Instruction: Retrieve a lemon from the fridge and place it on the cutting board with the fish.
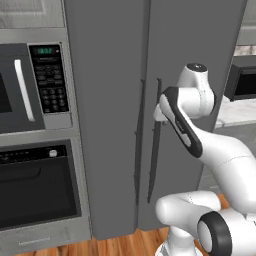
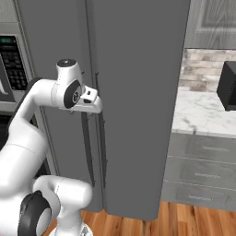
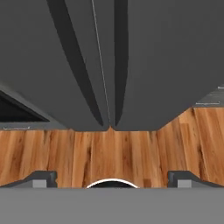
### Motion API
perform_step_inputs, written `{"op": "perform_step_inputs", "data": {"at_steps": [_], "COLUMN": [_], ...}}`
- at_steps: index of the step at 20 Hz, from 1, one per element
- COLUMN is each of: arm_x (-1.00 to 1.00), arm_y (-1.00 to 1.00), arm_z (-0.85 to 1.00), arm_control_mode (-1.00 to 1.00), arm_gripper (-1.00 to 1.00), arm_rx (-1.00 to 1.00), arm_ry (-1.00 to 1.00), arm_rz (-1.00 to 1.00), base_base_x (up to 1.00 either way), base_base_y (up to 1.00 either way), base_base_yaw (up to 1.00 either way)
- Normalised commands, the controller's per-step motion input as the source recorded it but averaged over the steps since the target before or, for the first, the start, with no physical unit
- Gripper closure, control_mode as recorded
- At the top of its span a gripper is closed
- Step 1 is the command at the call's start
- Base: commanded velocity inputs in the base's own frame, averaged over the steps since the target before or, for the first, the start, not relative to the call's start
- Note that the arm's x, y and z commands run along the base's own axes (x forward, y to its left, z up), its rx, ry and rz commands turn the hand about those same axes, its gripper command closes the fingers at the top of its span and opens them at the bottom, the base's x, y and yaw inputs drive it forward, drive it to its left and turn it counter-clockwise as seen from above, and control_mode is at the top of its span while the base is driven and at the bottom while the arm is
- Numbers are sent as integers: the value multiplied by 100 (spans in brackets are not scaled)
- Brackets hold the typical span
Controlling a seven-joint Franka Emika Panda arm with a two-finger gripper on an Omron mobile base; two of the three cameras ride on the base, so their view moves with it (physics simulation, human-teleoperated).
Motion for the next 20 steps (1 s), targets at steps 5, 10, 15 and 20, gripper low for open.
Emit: {"op": "perform_step_inputs", "data": {"at_steps": [5, 10, 15, 20], "arm_x": [47, 49, 56, 40], "arm_y": [-3, -14, -10, -2], "arm_z": [-27, -27, -14, -12], "arm_control_mode": [-100, -100, -100, -100], "arm_gripper": [-100, -100, -100, -100], "arm_rx": [0, -1, 0, 0], "arm_ry": [-19, -5, -5, -6], "arm_rz": [0, 0, 0, 0], "base_base_x": [0, 0, 0, 0], "base_base_y": [0, 0, 0, 0], "base_base_yaw": [0, 0, 0, 0]}}
